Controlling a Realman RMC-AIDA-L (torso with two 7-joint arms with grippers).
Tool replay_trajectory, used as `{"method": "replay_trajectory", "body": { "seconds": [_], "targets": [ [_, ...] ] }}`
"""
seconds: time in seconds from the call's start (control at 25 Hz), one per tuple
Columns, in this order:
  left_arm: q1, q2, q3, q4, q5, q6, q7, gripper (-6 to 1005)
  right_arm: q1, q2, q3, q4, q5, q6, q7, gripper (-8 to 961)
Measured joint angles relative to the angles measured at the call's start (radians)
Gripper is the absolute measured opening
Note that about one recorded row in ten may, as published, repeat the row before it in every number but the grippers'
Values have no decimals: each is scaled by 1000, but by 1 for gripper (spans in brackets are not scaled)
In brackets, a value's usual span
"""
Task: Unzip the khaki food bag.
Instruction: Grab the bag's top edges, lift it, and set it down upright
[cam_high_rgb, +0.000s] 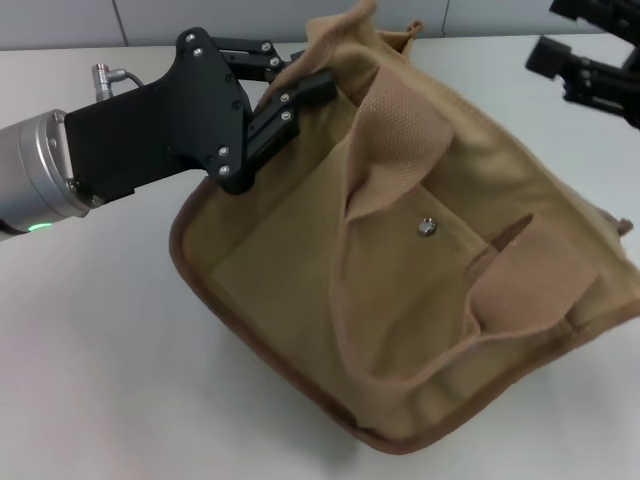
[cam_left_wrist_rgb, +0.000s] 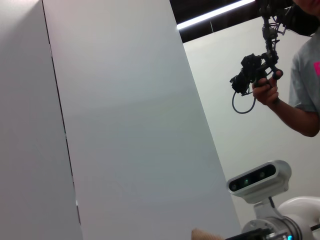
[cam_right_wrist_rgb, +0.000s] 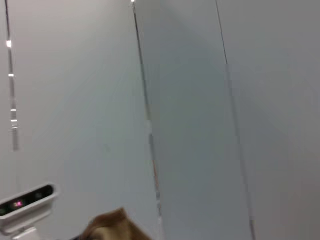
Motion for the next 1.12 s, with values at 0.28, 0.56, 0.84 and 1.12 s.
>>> {"method": "replay_trajectory", "body": {
  "seconds": [0.28,0.56,0.84,1.12],
  "targets": [
    [1,2,3,0,4,-1,0,88,139,-4,-18,143,-1,93,-50,839],
    [1,3,5,6,10,-1,-12,89,169,-2,-225,128,-3,169,-45,839],
    [3,5,4,14,12,0,-13,89,121,-6,-338,64,-41,196,-24,839],
    [3,3,3,14,12,2,-14,89,26,0,-324,-54,-146,168,10,839]
  ]
}}
